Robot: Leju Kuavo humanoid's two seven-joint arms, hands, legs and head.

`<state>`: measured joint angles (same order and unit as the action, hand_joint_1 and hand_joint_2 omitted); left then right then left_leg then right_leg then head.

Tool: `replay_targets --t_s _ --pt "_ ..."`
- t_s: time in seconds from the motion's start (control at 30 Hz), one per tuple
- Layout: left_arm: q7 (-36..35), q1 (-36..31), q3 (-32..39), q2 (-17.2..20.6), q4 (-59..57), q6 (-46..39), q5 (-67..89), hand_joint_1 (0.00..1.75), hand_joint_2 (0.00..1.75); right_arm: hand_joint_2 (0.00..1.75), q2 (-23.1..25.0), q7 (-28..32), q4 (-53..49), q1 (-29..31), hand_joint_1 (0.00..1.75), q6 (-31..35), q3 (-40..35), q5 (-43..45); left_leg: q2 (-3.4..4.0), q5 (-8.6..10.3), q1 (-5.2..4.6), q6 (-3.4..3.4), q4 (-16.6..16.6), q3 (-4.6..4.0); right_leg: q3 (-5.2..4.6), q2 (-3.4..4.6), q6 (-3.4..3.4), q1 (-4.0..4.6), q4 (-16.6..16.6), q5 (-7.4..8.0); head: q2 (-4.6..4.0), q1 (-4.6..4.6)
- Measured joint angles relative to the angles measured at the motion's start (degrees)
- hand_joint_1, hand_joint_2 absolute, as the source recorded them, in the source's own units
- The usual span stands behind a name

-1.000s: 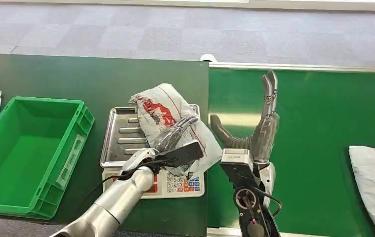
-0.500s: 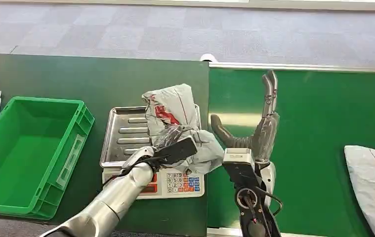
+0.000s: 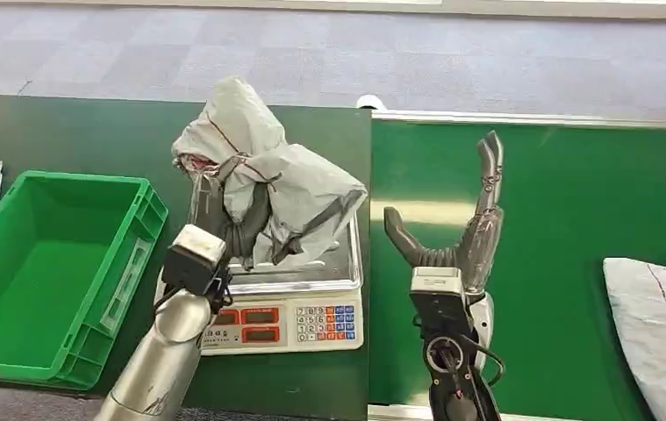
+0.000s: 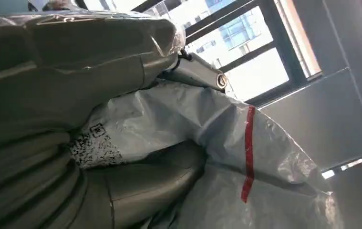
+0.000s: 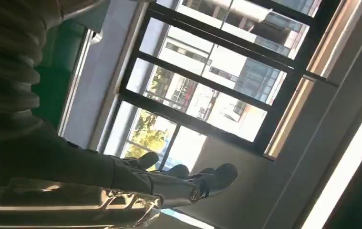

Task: Moved the parcel from conveyor to table for the left to box.

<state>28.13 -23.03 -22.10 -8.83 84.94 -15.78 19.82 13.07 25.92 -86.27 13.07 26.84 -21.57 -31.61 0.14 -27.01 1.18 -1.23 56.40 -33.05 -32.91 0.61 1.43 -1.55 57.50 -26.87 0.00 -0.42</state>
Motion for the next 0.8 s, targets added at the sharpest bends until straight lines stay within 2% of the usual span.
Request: replay_targets --t_s 0.2,0.3,0.4,0.5,0.57,0.67,0.8 --pt "2.15 1.25 0.09 0.83 3.87 -2.69 0.44 1.75 1.75 1.75 0.00 0.02 0.00 -0.06 0.00 0.35 0.28 0.26 0.01 0.01 0.00 0.00 0.00 0.02 0.02 0.01 0.00 0.00 0.00 0.02 0.00 0.00" --pt "3.52 2.89 0.96 1.46 8.44 -10.30 5.04 1.75 1.75 1.75 -0.22 0.52 0.07 -0.81 0.00 2.27 0.42 1.05 0.03 0.00 0.00 -0.01 0.00 0.01 0.00 0.01 0.00 0.01 0.00 0.01 0.00 0.00" --pt "1.70 4.18 4.18 3.46 11.91 -16.84 8.74 1.75 1.75 1.75 -0.39 1.34 0.22 -2.48 0.00 3.72 0.79 1.49 0.01 -0.02 0.01 -0.02 -0.02 0.00 -0.01 0.01 -0.03 0.02 0.00 -0.04 0.00 0.00" --pt "-0.65 4.14 10.28 6.96 11.37 -20.11 8.46 1.75 1.75 1.75 -0.39 3.03 0.57 -4.00 0.00 4.98 1.22 3.25 0.09 -0.02 0.05 -0.03 -0.05 0.02 -0.02 0.02 -0.05 0.07 0.01 -0.05 0.00 0.00" --pt "-1.95 3.15 15.29 9.75 8.91 -18.86 6.73 1.75 1.75 1.75 -0.46 4.05 1.23 -4.32 0.00 5.40 1.51 5.01 0.15 0.00 0.06 -0.04 -0.05 0.08 -0.01 0.05 -0.06 0.07 0.01 -0.04 0.00 0.00" --pt "-1.81 0.88 23.22 14.08 1.86 -15.14 5.09 1.75 1.75 1.75 -0.63 6.06 3.04 -4.29 0.00 5.31 1.77 9.16 0.19 0.05 0.08 -0.07 -0.06 0.14 0.04 0.08 -0.08 0.09 0.02 -0.02 0.00 0.02" --pt "-1.75 -1.18 31.62 18.90 -8.52 -14.58 7.28 1.75 1.75 1.75 -0.59 6.88 5.94 -3.86 0.00 4.81 1.90 10.67 0.23 0.08 0.08 -0.10 -0.05 0.15 0.03 0.13 -0.08 0.08 0.04 0.00 0.00 0.02"
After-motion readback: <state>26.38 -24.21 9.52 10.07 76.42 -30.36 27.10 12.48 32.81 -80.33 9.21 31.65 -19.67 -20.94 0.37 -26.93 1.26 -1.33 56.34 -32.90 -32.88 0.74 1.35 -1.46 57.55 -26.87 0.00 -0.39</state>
